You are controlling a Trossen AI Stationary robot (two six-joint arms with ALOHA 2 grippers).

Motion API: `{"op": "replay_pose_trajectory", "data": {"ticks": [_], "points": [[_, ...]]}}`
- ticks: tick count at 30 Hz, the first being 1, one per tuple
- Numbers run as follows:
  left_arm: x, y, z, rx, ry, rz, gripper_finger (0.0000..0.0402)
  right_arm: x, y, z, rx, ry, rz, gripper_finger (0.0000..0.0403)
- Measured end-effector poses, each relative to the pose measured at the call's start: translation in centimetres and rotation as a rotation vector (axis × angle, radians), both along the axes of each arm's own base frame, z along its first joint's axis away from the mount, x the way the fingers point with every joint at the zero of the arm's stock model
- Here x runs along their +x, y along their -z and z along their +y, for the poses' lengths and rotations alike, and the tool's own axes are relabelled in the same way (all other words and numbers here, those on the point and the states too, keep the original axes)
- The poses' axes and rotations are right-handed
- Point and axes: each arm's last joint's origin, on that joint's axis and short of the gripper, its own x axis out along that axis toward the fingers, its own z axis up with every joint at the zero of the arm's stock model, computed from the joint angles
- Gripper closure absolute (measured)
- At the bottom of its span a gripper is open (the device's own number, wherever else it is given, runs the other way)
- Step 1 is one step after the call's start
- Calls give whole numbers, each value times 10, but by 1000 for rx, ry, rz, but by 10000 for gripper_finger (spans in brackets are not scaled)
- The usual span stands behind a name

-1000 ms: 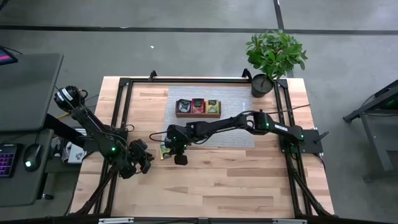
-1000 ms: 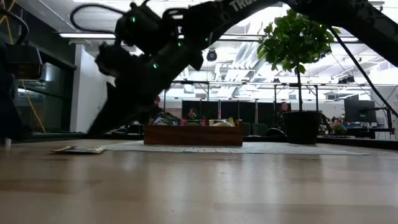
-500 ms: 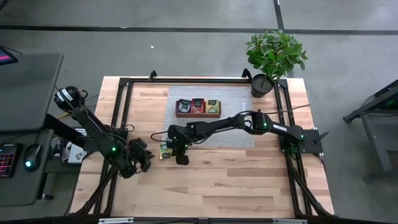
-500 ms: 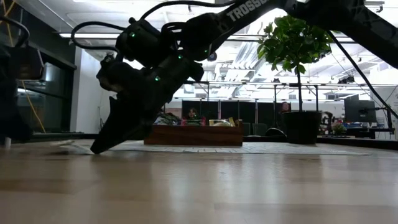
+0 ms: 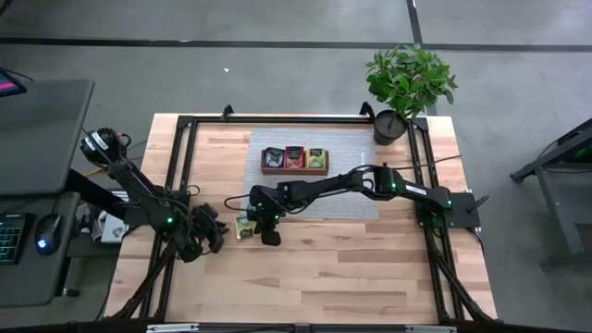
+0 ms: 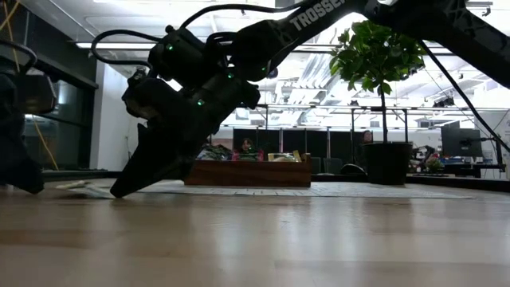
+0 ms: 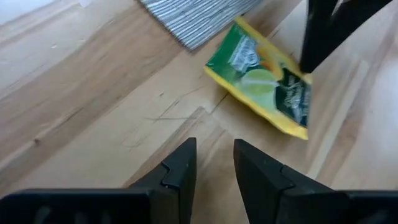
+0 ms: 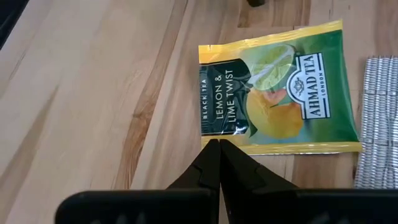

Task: Pick & Place Tea
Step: Put the yellow tea bag into the right section of the wooden organizer

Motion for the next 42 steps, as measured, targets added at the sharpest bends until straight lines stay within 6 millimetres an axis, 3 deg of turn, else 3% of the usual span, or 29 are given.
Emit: {"op": "replay_pose_trajectory", "data": {"ticks": [13,25,42], "points": [[-5,21,7,-192,-44,-172,219,0,1,0,-10,-26,-7,403],[14,19,22,-367,-184,-120,220,0,2,1,-18,-29,-11,403],[24,19,35,-384,-250,-128,220,0,2,1,-30,-40,-27,403]]}}
